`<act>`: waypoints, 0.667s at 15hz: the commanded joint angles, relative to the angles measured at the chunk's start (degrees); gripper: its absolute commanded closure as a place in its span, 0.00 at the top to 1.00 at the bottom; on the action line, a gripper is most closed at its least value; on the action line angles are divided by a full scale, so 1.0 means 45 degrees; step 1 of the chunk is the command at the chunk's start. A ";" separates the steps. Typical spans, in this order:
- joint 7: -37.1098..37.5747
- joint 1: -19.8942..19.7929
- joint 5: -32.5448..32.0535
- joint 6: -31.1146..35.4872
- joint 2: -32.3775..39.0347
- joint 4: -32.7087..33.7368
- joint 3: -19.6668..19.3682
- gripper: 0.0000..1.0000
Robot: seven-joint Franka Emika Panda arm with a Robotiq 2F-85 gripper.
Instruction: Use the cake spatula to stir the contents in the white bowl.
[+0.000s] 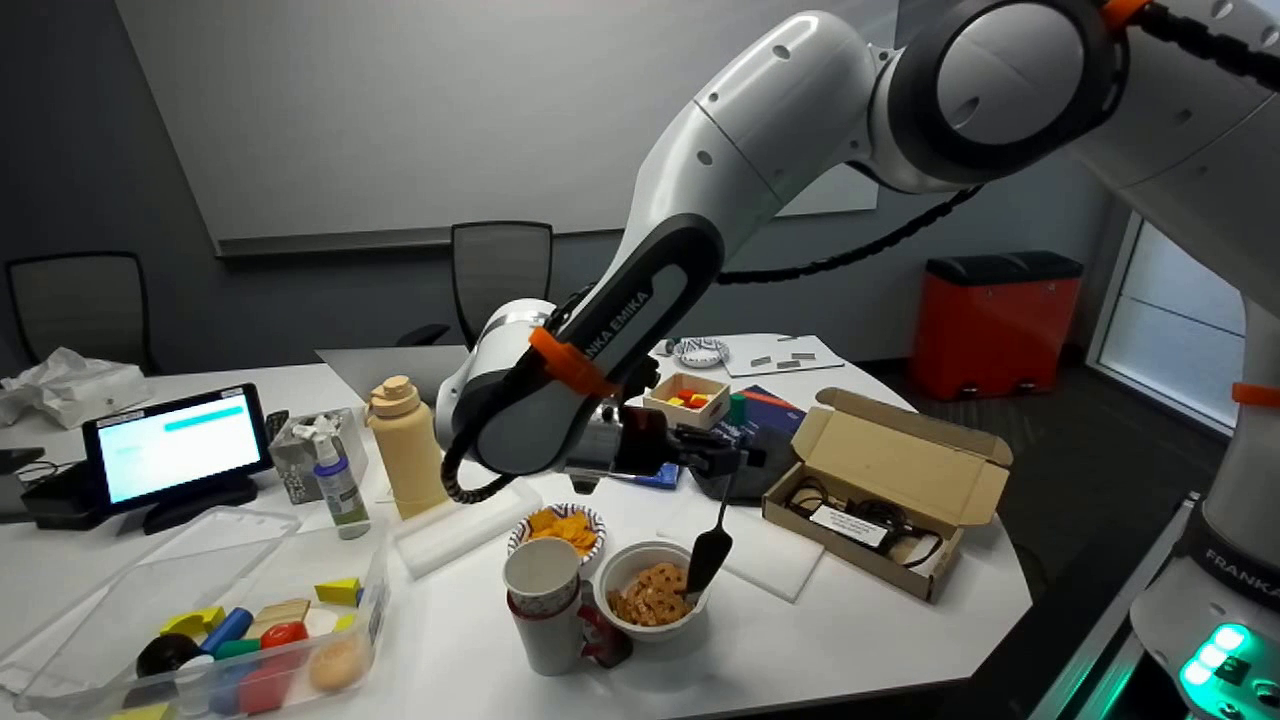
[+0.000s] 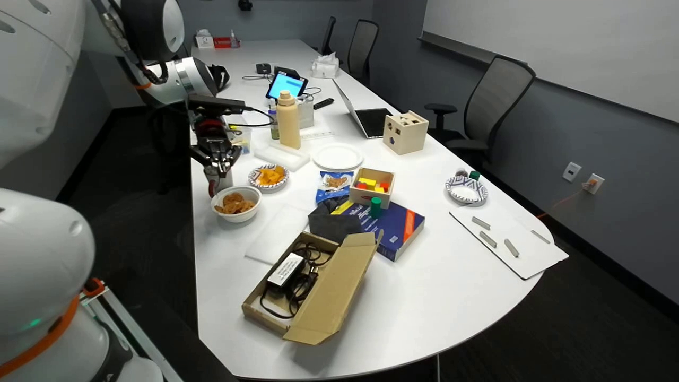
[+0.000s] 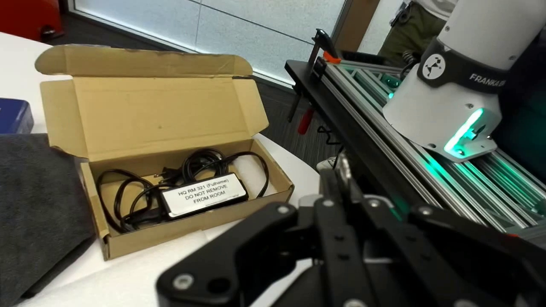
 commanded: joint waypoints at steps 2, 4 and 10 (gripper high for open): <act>0.1248 -0.0249 -0.0180 0.0499 0.0322 -0.0023 0.0307 0.01; 0.1813 -0.0135 -0.0267 0.1026 0.0472 0.0009 0.0262 0.01; 0.2862 0.0137 -0.0704 0.1404 0.0646 0.0122 -0.0093 0.01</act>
